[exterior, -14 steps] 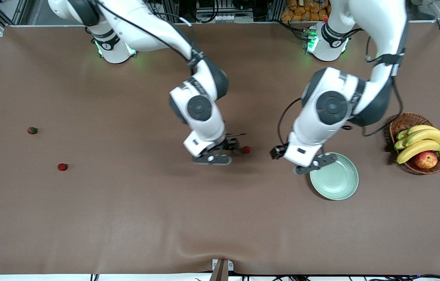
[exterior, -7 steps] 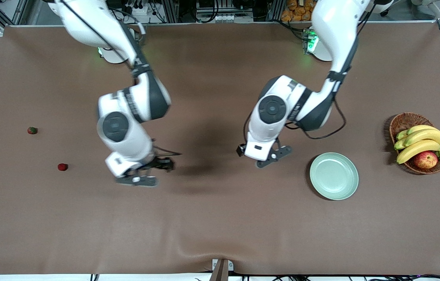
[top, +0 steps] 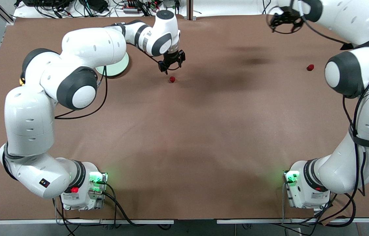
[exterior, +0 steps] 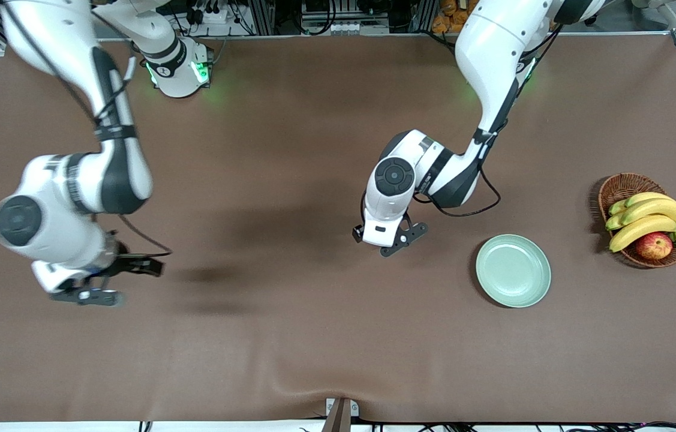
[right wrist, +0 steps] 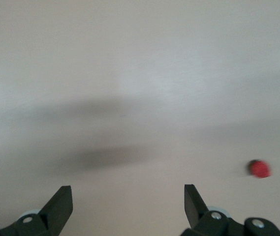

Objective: Collect all strawberries into plate
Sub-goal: 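Pass the strawberry from the right gripper to the left gripper, then move the strawberry toward the plate while the right gripper grasps a red strawberry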

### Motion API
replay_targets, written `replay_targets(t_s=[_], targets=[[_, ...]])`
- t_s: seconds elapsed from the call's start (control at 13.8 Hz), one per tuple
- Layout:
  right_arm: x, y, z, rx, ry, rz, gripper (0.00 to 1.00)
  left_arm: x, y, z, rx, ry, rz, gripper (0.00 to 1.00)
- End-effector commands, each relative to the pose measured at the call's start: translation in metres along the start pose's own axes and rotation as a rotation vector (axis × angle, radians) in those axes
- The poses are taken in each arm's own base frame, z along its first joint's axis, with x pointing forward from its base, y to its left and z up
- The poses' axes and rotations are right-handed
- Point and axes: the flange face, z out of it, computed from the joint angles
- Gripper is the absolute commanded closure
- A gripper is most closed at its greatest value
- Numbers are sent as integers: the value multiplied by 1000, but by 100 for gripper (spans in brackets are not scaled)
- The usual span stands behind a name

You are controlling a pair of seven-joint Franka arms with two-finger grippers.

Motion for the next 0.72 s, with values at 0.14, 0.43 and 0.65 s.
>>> replay_targets(t_s=[0.14, 0.43, 0.65], targets=[[8, 98, 14, 1, 1, -50, 0, 4, -7, 26, 29, 21, 0, 18], [12, 179, 72, -22, -12, -103, 0, 5, -8, 35, 35, 7, -10, 34], [9, 196, 104, -28, -56, -93, 0, 0, -8, 38, 39, 0, -16, 44]])
